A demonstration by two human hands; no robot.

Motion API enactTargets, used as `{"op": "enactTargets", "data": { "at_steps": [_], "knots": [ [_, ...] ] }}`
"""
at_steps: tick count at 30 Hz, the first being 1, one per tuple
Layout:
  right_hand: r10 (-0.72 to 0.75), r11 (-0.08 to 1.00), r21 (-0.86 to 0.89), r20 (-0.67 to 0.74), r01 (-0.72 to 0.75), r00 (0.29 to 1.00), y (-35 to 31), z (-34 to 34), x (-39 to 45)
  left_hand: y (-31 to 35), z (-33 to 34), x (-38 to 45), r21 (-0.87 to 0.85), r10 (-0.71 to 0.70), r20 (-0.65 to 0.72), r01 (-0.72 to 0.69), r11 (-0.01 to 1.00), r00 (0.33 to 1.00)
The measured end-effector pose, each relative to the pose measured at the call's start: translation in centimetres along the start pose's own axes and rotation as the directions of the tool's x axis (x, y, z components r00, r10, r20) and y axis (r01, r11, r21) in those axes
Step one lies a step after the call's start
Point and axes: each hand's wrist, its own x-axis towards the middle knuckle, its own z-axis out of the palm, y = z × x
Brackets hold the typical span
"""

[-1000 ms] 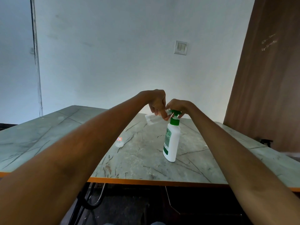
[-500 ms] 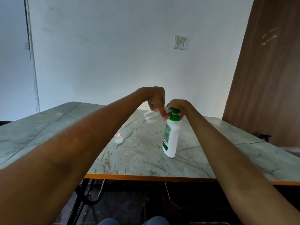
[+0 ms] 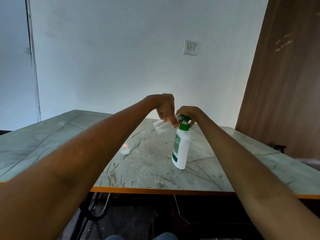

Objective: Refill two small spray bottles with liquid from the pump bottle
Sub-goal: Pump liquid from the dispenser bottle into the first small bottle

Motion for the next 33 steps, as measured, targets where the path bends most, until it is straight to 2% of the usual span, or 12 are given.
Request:
{"op": "enactTargets", "data": {
  "at_steps": [6, 11, 17, 23, 28, 33],
  "knots": [
    [0.007, 0.998, -0.069, 0.075, -0.002, 0.997, 0.3, 1.1, 0.1, -0.5, 0.5, -0.1, 0.003, 0.006, -0.012, -0.006, 1.0, 1.0],
    [-0.016, 1.0, -0.019, 0.03, 0.016, 0.999, 0.3, 0.4, -0.1, -0.2, 0.5, -0.1, -0.022, 0.004, -0.006, -0.004, 1.0, 1.0],
    [-0.054, 0.998, 0.047, 0.039, 0.052, 0.998, 0.1, 0.0, -0.2, 0.1, 0.0, -0.3, -0.012, 0.004, 0.008, -0.003, 1.0, 1.0],
    [-0.039, 0.998, -0.045, 0.082, 0.043, 0.996, -0.1, 0.8, -0.4, -0.3, 0.3, -0.4, -0.015, -0.001, 0.012, 0.002, 1.0, 1.0],
    [-0.058, 0.998, 0.019, 0.0, 0.058, 0.998, 0.3, 0.6, -0.7, -0.6, 0.9, -0.3, -0.062, 0.005, 0.006, -0.005, 0.998, 1.0],
    [-0.089, 0.996, 0.016, -0.011, 0.089, 0.996, 0.2, 0.1, -1.1, -0.3, 0.5, -0.4, -0.067, 0.016, -0.006, -0.016, 0.998, 1.0]
  ]
}}
